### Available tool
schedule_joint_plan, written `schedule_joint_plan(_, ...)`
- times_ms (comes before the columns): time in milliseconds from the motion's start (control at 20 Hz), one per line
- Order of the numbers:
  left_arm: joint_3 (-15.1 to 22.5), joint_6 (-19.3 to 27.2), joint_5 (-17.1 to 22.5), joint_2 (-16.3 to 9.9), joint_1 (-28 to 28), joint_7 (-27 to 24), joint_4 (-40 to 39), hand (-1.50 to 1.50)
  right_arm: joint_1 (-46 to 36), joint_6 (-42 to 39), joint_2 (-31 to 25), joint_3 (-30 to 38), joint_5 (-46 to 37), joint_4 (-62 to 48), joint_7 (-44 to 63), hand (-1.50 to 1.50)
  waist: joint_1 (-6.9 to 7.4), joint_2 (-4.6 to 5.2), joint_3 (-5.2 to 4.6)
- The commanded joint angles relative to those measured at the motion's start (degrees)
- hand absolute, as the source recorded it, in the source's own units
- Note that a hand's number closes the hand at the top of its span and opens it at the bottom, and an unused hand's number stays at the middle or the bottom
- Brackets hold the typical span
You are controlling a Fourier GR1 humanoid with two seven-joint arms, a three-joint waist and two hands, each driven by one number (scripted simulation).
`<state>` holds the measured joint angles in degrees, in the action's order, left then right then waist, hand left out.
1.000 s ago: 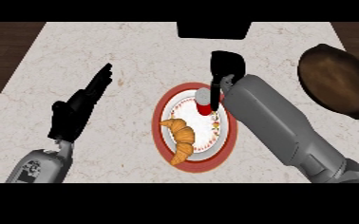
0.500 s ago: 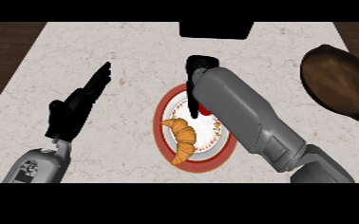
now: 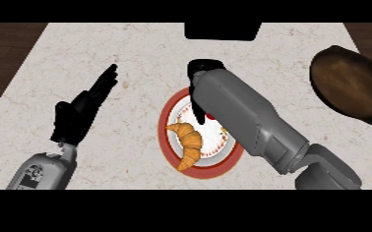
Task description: Pick the can from the plate and place it in the pan
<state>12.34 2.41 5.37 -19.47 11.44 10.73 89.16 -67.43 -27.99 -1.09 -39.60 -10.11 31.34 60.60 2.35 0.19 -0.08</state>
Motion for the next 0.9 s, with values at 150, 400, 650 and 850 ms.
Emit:
schedule_joint_plan(150, -0.7, 0.8, -1.4, 0.7, 1.3, 1.4, 0.1, 0.00, 2.6, -2.4, 1.0, -5.1, 1.5, 0.5, 9.0, -1.50, -1.12, -0.19, 0.05)
schedule_joint_plan(400, -2.3, -1.9, 0.0, -0.5, -2.7, -1.9, 1.2, 0.00, 0.7, -0.7, 1.0, -5.7, 1.8, -2.3, 8.1, -1.50, -0.44, 0.08, 0.02)
schedule_joint_plan(650, -1.1, -0.9, -2.2, 1.7, -3.2, -2.2, -0.1, 0.00, 1.8, -0.9, 1.0, -6.6, 2.6, -0.1, 9.5, -1.50, -0.95, -0.04, 0.04)
schedule_joint_plan(850, -1.4, -0.9, -2.4, 2.8, 1.8, 2.3, 0.1, 0.00, 4.6, 0.3, 1.0, -8.1, 2.8, -2.1, 5.4, -1.50, -0.66, 0.18, 0.07)
